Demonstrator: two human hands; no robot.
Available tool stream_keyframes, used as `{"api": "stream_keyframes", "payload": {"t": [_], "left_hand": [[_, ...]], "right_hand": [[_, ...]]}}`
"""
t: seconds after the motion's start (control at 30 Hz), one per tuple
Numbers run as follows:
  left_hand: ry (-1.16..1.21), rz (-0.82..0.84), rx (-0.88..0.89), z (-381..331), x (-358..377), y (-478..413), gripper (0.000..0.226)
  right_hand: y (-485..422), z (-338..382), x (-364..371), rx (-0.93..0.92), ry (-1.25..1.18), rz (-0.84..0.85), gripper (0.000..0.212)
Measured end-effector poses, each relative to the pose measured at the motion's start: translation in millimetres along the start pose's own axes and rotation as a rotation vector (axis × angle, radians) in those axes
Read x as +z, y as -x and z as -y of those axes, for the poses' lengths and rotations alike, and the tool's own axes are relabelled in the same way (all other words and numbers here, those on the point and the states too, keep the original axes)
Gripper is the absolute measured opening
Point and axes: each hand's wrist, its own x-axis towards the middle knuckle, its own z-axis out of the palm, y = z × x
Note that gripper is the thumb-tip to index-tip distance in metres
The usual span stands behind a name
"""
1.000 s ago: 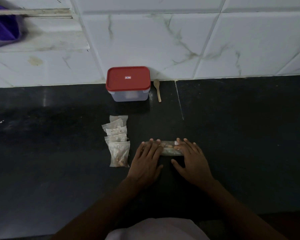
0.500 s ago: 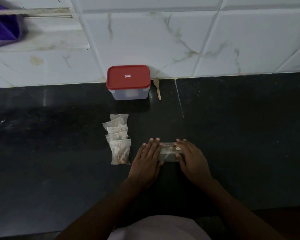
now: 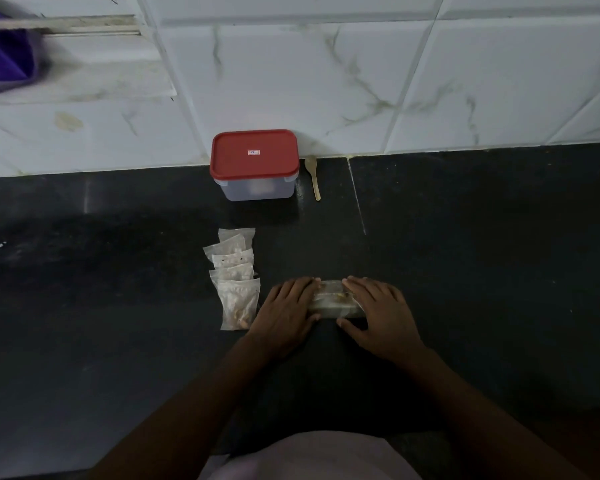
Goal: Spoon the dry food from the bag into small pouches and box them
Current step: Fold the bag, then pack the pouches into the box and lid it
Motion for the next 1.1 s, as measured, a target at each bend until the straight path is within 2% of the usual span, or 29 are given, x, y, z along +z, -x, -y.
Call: {"api": "stream_keyframes", "payload": {"t": [0.17, 0.33, 0.47, 0.63, 0.9, 1.1], "left_hand": [[0.023, 0.116, 0.049, 5, -15, -8, 0.067], [-0.029, 0.188, 0.111, 7, -32, -45, 0.057], [-0.149, 0.114, 0.154, -5, -37, -75, 0.052], [-0.211, 0.014, 0.103, -19, -36, -100, 0.049], [0.072, 0.017, 0.017, -21, -33, -113, 0.058], [0.267, 0.107, 0.000, -18, -32, -122, 0.060]], "right_hand": [[-1, -1, -1, 0.020, -0.015, -0.014, 0.059], [-4, -1, -8, 0.127, -0.011, -0.053, 0.054], [-3, -1, -12, 0.238, -0.038, -0.116, 0.057], [-1, 2, -15, 0.249, -0.162, -0.100, 0.069], [-11, 7, -5, 0.315, -0.270, -0.149, 0.072], [-19, 4, -1, 0.346, -0.121, -0.197, 0.080]]}}
